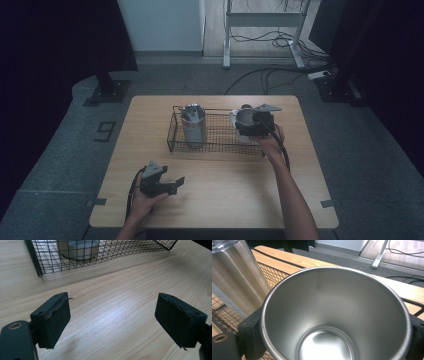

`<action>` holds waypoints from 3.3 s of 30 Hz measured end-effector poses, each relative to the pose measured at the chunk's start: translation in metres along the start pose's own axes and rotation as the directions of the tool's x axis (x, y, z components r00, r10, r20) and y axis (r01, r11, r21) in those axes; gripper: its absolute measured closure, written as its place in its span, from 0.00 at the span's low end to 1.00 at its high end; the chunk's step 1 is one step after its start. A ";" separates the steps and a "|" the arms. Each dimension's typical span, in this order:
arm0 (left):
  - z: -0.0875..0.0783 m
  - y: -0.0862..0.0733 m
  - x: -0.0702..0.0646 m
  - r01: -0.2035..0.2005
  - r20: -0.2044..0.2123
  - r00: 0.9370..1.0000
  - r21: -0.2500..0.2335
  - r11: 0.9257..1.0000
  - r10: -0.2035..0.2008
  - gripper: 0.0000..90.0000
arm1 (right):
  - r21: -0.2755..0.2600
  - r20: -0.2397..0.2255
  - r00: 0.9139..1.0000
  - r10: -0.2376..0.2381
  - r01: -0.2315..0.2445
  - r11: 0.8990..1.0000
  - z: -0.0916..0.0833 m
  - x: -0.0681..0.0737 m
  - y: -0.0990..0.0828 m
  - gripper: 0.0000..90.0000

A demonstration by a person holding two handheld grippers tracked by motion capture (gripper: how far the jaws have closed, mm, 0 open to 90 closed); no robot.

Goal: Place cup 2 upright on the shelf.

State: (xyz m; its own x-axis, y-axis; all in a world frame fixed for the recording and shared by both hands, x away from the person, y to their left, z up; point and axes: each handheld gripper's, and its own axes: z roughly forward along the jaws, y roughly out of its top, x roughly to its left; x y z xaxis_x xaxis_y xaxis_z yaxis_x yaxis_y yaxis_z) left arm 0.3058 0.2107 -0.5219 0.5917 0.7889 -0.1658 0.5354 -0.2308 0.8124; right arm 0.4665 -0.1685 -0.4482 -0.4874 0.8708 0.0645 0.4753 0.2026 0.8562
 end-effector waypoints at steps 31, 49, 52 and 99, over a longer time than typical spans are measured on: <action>0.002 -0.001 -0.001 -0.007 0.003 1.000 0.008 1.000 0.007 0.15 | 0.073 0.012 1.000 0.011 -0.012 0.997 0.021 0.001 -0.016 0.07; 0.003 -0.001 -0.002 -0.010 0.005 1.000 0.017 1.000 0.010 0.15 | 0.111 0.030 0.999 0.011 -0.015 0.994 0.028 0.001 -0.021 0.07; 0.003 -0.001 -0.002 -0.010 0.005 1.000 0.017 1.000 0.009 0.15 | 0.130 0.036 0.999 0.016 -0.021 0.991 0.030 0.001 -0.022 0.07; 0.003 -0.001 -0.003 -0.008 0.012 1.000 0.025 1.000 0.007 0.16 | 0.230 0.090 0.995 -0.036 0.015 0.973 0.027 0.004 -0.020 0.01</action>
State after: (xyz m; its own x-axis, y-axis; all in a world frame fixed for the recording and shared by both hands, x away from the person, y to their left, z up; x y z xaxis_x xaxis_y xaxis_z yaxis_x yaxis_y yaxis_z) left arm 0.3054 0.2066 -0.5238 0.6027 0.7805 -0.1662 0.5459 -0.2514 0.7992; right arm 0.4743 -0.1567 -0.4792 -0.4362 0.8997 -0.0131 0.6241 0.3130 0.7159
